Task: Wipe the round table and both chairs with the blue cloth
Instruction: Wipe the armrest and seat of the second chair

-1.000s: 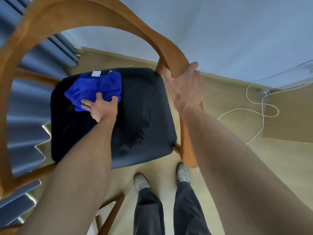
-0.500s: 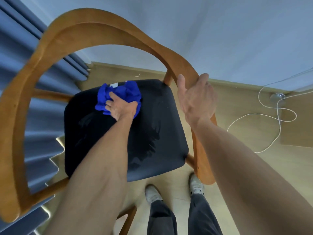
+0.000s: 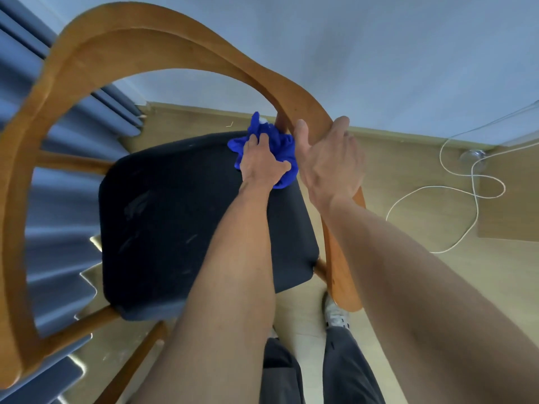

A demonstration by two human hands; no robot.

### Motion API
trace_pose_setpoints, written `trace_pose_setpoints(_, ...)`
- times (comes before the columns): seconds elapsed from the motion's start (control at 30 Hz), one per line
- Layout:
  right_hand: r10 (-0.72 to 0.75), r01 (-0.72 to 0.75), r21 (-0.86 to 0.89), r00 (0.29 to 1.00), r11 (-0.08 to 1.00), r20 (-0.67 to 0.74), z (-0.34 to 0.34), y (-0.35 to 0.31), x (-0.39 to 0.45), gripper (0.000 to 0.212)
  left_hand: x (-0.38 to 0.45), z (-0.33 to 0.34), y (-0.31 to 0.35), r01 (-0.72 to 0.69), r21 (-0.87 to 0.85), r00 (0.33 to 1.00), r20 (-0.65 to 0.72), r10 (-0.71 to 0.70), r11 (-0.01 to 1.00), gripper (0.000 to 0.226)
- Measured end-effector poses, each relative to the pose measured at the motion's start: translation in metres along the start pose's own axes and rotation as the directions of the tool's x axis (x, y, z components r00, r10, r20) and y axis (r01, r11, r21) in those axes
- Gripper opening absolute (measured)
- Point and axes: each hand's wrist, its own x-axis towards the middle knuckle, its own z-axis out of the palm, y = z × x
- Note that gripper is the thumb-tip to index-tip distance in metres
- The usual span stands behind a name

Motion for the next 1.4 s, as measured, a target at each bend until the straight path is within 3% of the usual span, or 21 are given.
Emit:
trace_pose_setpoints(0.1, 0.001, -0.001, 0.008, 1.0, 1.0, -0.009, -0.001, -0.001, 0.0, 0.053, -0.012, 0.005, 0.0, -0.03, -0.073, 0.999, -0.016, 0.029, 0.997, 0.087)
trace_pose_setpoints(0.17, -0.007, 0.007, 0.001, 1.0, 1.0, -0.014, 0.0, -0.001, -0.001, 0.052, -0.022, 0.014, -0.005, -0.112, 0.033, 0.994, 0.007, 0.112, 0.993, 0.091)
trace_pose_setpoints(0.27, -0.011, 0.011, -0.003, 1.0, 1.0, -0.015, -0.001, -0.002, -0.002, 0.05, -0.041, 0.025, -0.006, -0.207, 0.24, 0.977, 0.11, 0.185, 0.949, 0.078)
trace_pose_setpoints(0.47, -0.022, 0.021, -0.051, 1.0, 0.998, -0.014, -0.003, -0.002, -0.002, 0.05, -0.119, 0.043, 0.004, -0.365, 0.337, 0.924, 0.246, 0.293, 0.868, 0.044)
trace_pose_setpoints(0.73, -0.046, 0.044, -0.098, 0.999, 0.994, -0.015, -0.006, -0.006, -0.007, 0.059, -0.176, 0.068, -0.012, -0.37, 0.247, 0.923, 0.206, 0.325, 0.895, 0.05)
trace_pose_setpoints(0.9, -0.048, 0.045, -0.083, 0.999, 0.996, -0.026, -0.005, -0.005, -0.007, 0.06, -0.204, 0.079, -0.022, -0.311, 0.263, 0.944, 0.199, 0.264, 0.913, 0.055)
trace_pose_setpoints(1.03, -0.239, 0.223, -0.174, 0.968, 0.959, -0.074, 0.0, -0.002, -0.007, 0.058, -0.206, 0.079, -0.023, -0.298, 0.246, 0.943, 0.222, 0.246, 0.922, 0.055)
trace_pose_setpoints(1.1, -0.354, 0.344, -0.198, 0.935, 0.918, -0.016, -0.001, -0.001, -0.008, 0.054, -0.207, 0.078, -0.024, -0.293, 0.252, 0.947, 0.206, 0.245, 0.922, 0.058)
trace_pose_setpoints(1.27, -0.456, 0.47, -0.209, 0.883, 0.858, 0.115, -0.007, -0.001, -0.008, 0.055, -0.225, 0.082, -0.032, -0.202, 0.202, 0.977, 0.105, 0.183, 0.958, 0.07)
trace_pose_setpoints(1.37, -0.64, 0.643, -0.258, 0.761, 0.721, 0.109, -0.003, 0.0, -0.012, 0.03, -0.23, 0.086, -0.042, -0.175, 0.214, 0.984, 0.062, 0.165, 0.961, 0.078)
trace_pose_setpoints(1.4, -0.64, 0.633, -0.261, 0.765, 0.729, 0.069, -0.003, -0.001, -0.013, 0.02, -0.231, 0.085, -0.043, -0.165, 0.213, 0.986, 0.054, 0.157, 0.963, 0.079)
